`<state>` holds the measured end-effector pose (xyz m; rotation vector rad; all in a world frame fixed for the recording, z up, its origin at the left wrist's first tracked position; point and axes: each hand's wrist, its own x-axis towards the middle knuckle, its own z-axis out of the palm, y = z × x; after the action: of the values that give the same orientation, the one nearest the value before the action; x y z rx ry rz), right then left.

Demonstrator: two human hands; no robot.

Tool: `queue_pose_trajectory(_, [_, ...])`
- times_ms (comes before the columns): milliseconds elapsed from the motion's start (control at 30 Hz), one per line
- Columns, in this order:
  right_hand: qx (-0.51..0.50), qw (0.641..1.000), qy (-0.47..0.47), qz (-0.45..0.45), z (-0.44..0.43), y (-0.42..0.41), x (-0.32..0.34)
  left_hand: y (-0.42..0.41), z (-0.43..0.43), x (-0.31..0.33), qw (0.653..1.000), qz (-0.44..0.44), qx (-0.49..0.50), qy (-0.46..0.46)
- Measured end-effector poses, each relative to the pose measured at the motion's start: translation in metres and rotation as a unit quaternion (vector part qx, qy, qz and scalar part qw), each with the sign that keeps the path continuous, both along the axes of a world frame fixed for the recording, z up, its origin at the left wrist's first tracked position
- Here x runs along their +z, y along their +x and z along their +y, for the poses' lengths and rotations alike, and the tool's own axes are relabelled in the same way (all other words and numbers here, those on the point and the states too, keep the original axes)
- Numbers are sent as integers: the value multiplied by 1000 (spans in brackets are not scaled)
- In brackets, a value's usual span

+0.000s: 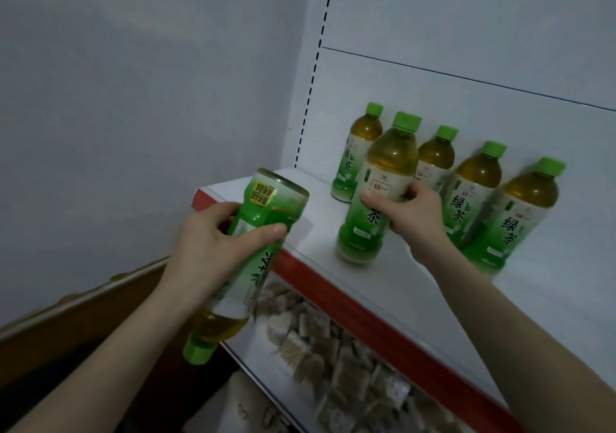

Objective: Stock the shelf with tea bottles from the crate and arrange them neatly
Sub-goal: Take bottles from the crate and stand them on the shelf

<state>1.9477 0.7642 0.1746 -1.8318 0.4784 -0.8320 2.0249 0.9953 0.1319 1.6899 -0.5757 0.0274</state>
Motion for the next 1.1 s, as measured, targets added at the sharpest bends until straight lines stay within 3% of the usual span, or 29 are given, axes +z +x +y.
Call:
queue_pose_trajectory(133, [-18, 1000, -5, 16, -1, 1, -11, -2, -2, 1, 1000, 2, -13, 5])
queue_pose_trajectory(333, [5, 992, -55, 116, 2, -10, -23, 1, -2, 1, 999, 4, -44, 10])
queue_pose_trajectory(533, [-57, 988, -103, 101, 9, 1, -33, 22, 0, -3, 998, 13, -66, 16])
queue_pose_trajectory(1100, [-53, 992, -83, 82, 5, 89, -35, 65, 4, 0, 997, 51, -58, 22])
